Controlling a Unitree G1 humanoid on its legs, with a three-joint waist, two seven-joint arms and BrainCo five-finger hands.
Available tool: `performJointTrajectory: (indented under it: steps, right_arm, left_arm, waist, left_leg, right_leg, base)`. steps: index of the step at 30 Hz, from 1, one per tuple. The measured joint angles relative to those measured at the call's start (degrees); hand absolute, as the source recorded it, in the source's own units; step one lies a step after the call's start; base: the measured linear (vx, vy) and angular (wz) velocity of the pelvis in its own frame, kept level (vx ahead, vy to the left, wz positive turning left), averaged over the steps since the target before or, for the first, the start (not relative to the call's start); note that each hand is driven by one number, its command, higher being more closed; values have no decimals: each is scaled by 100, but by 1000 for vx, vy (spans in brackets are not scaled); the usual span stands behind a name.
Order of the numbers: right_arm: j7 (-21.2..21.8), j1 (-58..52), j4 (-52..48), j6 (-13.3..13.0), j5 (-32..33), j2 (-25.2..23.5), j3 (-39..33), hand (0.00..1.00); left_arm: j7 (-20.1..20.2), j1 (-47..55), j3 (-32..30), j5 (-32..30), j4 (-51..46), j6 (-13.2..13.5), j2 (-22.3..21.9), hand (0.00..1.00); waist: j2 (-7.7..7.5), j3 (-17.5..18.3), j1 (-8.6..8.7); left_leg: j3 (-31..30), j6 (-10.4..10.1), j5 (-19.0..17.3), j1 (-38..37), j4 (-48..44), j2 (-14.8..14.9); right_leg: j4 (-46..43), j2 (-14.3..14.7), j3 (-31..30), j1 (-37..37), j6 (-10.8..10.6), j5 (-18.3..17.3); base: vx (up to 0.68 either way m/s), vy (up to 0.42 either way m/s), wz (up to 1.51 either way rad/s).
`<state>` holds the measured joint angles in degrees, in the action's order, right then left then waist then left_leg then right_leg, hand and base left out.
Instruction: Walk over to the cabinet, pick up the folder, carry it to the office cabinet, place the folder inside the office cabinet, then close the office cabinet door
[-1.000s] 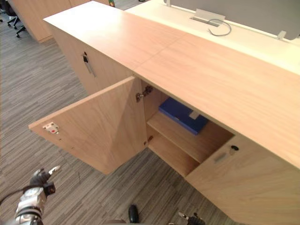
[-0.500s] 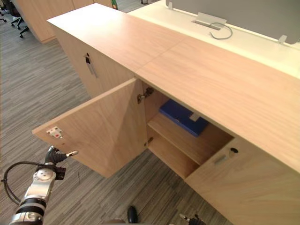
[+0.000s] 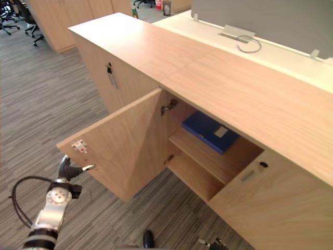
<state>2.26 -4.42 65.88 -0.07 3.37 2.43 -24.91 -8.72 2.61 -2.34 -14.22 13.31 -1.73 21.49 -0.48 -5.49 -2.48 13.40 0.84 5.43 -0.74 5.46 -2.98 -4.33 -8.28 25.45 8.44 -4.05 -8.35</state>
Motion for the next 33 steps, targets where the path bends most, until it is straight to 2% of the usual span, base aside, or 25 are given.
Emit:
performJointTrajectory:
  steps: [2,5,7,8,10,13,15,17,23,26,27,28,29,31,33]
  right_arm:
    - [0,-8,13,3,-5,16,27,0]
    - [0,15,15,4,-5,15,46,0]
    - [-4,36,18,4,-7,35,215,0]
    - [-11,36,25,3,-5,30,245,0]
    - [-25,58,67,-3,-2,18,250,0]
    - [-53,107,125,-21,11,-4,253,0]
    - [-69,116,125,-33,23,-5,252,0]
    - [-70,115,127,-41,24,-1,252,0]
    - [-65,118,124,-46,16,2,253,0]
    - [-68,122,119,-60,26,12,425,0]
    - [-69,140,108,-67,51,16,570,0]
    - [-69,137,95,-89,227,18,715,0]
    - [-69,134,92,-98,256,19,720,0]
    - [-75,96,0,-118,455,64,896,0]
    - [-87,76,-57,-143,512,82,977,0]
  left_arm:
    - [68,240,490,14,-179,134,28,0]
    - [667,504,1573,108,-200,303,133,0]
    - [1256,505,2542,335,-202,524,95,0]
    - [1339,510,2770,434,-200,557,49,0]
    - [1754,484,3445,832,-195,686,-219,0]
    - [2205,419,4155,1319,-193,793,-557,0]
    - [2364,346,4313,1528,-129,796,-656,0]
    - [2439,234,4411,1726,-8,793,-678,0]
    - [2495,124,4488,2084,303,784,-695,0]
    - [2395,122,4176,2341,1003,783,-915,0]
    - [2333,105,3898,2466,1358,774,-1020,0]
    - [2184,115,3495,2727,1662,760,-1118,0]
    - [2146,120,3409,2779,1711,760,-1143,0]
    - [1825,132,2625,2863,2147,794,-1350,0]
    - [1509,80,2120,2852,2512,826,-1450,0]
  waist:
    - [-1,16,-41]
    - [3,40,-45]
    - [-5,111,30]
    - [-8,163,61]
    - [10,291,197]
    - [13,363,301]
    - [19,368,330]
    - [29,398,421]
    - [52,423,497]
    - [16,440,505]
    - [-12,420,510]
    - [-66,377,511]
    - [-70,365,507]
    - [10,310,471]
    - [35,244,470]
  left_leg:
    - [-77,52,34,53,-1,-36]
    - [-107,91,60,71,-2,-78]
    - [-71,96,63,83,-1,-88]
    - [-53,96,63,96,-1,-87]
    - [-2,96,62,101,-1,-72]
    - [153,96,61,70,0,9]
    - [237,93,65,58,0,82]
    - [270,74,79,54,0,146]
    - [461,51,85,25,-2,269]
    - [746,-15,12,-46,-62,367]
    - [841,-45,-128,22,-320,445]
    - [950,-49,-551,312,-1131,667]
    - [966,-65,-656,390,-1331,736]
    - [939,-56,-1257,795,-2599,1230]
    - [581,-17,-1322,988,-3067,1347]
  right_leg:
    - [-15,-23,74,-5,-9,6]
    - [-9,-64,102,-7,-54,33]
    - [25,-81,81,-29,-106,67]
    - [36,-85,72,-53,-114,73]
    - [82,-74,29,-69,-108,106]
    - [129,3,-149,-101,-63,149]
    - [167,63,-236,-121,-35,176]
    - [198,128,-262,-120,-16,189]
    - [280,246,-426,-118,35,222]
    - [304,309,-719,-152,74,250]
    - [307,330,-860,-170,89,281]
    - [307,378,-989,-183,99,323]
    - [307,401,-1015,-179,107,328]
    - [305,622,-1191,-140,135,346]
    - [297,701,-1334,-143,184,377]
  base:
    - [9,29,24]
    - [-8,39,6]
    - [-34,40,-10]
    - [-48,39,-15]
    - [-40,26,-15]
    - [-33,-5,-29]
    - [-44,-39,-26]
    - [-35,-62,-14]
    - [-6,-46,-16]
    - [-12,-23,-50]
    - [-41,-84,-59]
    - [-38,-80,-53]
    - [-43,-104,-51]
    - [-31,-81,-45]
    - [-43,-50,-38]
